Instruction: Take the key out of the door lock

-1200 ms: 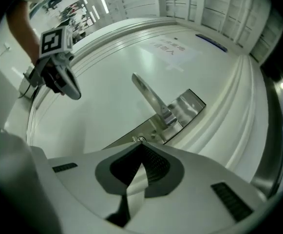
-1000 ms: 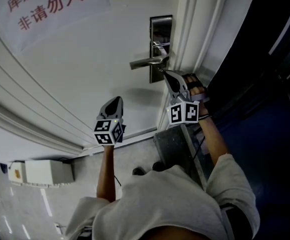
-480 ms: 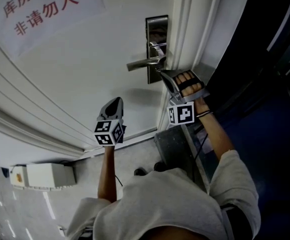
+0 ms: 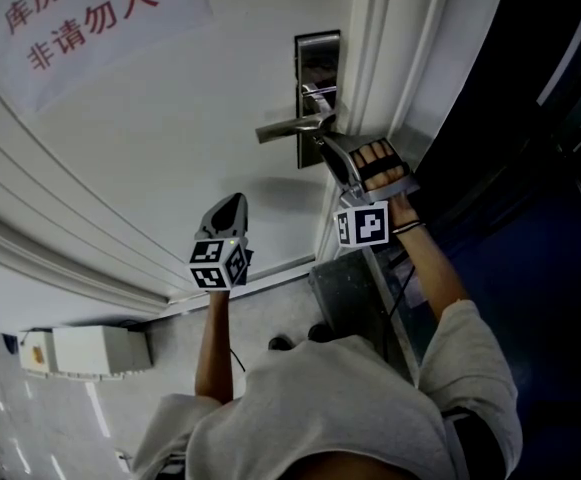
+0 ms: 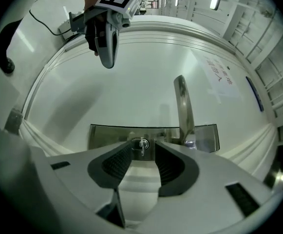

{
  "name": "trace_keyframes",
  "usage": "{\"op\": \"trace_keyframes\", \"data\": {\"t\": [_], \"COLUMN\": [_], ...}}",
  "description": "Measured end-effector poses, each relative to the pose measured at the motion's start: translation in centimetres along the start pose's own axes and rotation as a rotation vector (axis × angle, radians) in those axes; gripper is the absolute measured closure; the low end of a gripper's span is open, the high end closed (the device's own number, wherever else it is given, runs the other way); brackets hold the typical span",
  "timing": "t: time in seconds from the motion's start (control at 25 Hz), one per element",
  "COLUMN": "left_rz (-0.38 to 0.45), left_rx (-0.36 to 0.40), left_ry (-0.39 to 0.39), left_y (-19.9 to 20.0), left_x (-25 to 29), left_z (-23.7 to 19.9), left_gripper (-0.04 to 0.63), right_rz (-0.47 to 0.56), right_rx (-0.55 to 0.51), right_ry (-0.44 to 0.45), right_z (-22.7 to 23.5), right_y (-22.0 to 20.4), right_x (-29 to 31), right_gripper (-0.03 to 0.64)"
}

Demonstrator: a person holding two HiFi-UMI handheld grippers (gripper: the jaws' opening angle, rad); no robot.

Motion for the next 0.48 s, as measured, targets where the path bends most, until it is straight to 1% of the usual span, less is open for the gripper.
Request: {"op": "trace_keyframes", "data": {"t": [0.24,0.48], "left_rz": [-0.004,-0.007], "left_rx": [-0.009,-0.01], "left_ry": [0.007,0.016], "left_y": [-0.1,-0.2], "left_x": [0.0,0.0], "left_z": [-0.4,-0.7], "left_gripper": [0.577,0.577], "right_rz": [-0.01,-0.011], "right_rx": [-0.014,-0.024], "right_ry": [-0.018,-0.045], "right_z": [0.2,0.3], "right_y": [0.2,0.4], "right_x": [1.1,2.0], "right_gripper": [0.468,0.518]}}
Point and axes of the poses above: the fingertips, and each gripper's own axes: x forward along the fingers, z to its right, y out of its top, the point moved 4 cm from there along -x, backward along the fingers, and after that the axes turned 13 degrees about -z, right-handed, at the moved point
